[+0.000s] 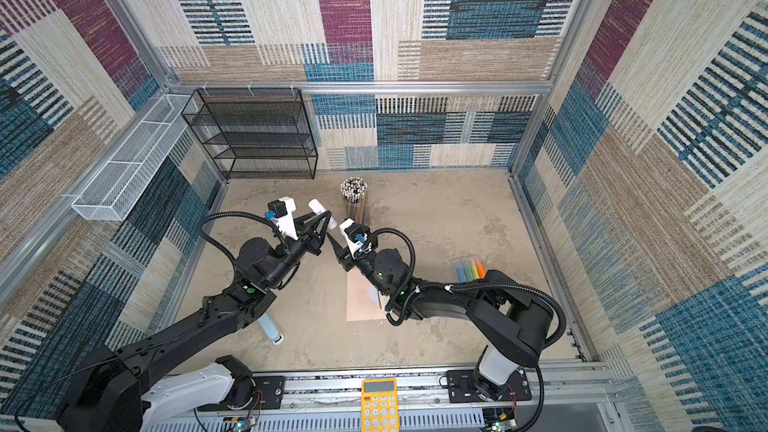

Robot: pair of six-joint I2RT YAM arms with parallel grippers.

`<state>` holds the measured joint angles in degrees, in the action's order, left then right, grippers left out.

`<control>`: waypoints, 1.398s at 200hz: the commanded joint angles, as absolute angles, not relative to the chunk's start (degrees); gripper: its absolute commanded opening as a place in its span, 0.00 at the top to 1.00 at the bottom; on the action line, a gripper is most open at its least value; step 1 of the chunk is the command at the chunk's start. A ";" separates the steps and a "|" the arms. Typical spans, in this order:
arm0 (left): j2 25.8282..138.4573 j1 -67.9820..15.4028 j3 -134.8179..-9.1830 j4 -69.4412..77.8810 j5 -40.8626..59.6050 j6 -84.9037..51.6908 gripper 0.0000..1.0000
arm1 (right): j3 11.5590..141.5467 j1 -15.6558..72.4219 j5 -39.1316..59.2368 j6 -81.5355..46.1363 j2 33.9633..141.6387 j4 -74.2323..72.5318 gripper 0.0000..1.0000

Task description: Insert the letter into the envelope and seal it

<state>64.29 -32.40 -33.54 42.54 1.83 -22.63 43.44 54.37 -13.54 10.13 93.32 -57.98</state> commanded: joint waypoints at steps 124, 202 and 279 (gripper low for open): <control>65.74 -33.75 -34.79 45.00 0.57 -23.20 1.00 | 48.43 55.04 -17.70 14.92 97.30 -57.54 0.72; 66.12 -33.79 -34.58 42.21 2.11 -23.72 1.00 | 47.74 55.27 -16.88 15.73 94.55 -55.54 0.77; 66.67 -33.84 -33.98 42.39 3.54 -25.13 1.00 | 47.28 55.21 -15.78 15.82 92.47 -54.32 0.72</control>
<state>66.35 -33.80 -34.06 43.92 3.20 -24.36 47.13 55.16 -17.30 15.70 93.21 -50.06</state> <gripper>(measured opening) 0.286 0.285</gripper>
